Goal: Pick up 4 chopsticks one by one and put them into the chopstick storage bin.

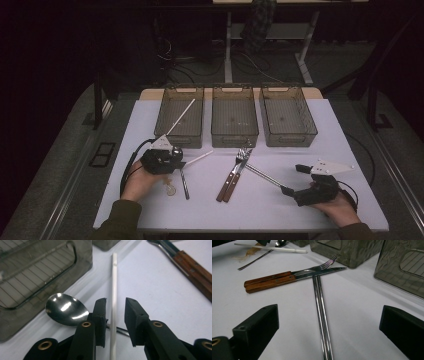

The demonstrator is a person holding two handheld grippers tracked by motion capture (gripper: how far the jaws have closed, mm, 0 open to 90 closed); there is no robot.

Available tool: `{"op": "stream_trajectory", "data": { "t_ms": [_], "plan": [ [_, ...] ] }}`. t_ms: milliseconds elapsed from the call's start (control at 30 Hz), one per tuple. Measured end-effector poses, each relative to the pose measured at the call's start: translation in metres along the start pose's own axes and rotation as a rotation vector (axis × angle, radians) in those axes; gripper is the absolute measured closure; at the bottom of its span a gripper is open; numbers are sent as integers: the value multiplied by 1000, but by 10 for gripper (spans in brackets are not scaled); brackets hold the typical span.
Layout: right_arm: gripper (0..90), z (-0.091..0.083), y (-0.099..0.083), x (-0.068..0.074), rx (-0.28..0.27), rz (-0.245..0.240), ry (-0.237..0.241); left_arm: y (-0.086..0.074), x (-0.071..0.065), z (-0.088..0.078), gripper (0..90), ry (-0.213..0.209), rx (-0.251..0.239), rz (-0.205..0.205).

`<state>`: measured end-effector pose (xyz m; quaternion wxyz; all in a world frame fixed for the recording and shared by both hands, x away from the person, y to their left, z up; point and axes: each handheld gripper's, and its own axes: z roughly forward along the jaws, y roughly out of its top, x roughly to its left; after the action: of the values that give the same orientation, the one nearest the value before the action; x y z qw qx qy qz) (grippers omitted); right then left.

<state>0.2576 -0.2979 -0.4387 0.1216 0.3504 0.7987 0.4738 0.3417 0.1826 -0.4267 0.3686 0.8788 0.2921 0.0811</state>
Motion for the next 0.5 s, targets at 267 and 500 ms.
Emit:
{"op": "stream_trajectory", "data": {
  "t_ms": [267, 500],
  "plan": [
    [23, 0, 0, 0, 1, -4, 0, -3, 0, 7, 730, -5, 40, -1],
    [22, 0, 0, 0, 5, -2, 0, -3, 1, 12, 767, -12, 59, -5]
  ]
}}
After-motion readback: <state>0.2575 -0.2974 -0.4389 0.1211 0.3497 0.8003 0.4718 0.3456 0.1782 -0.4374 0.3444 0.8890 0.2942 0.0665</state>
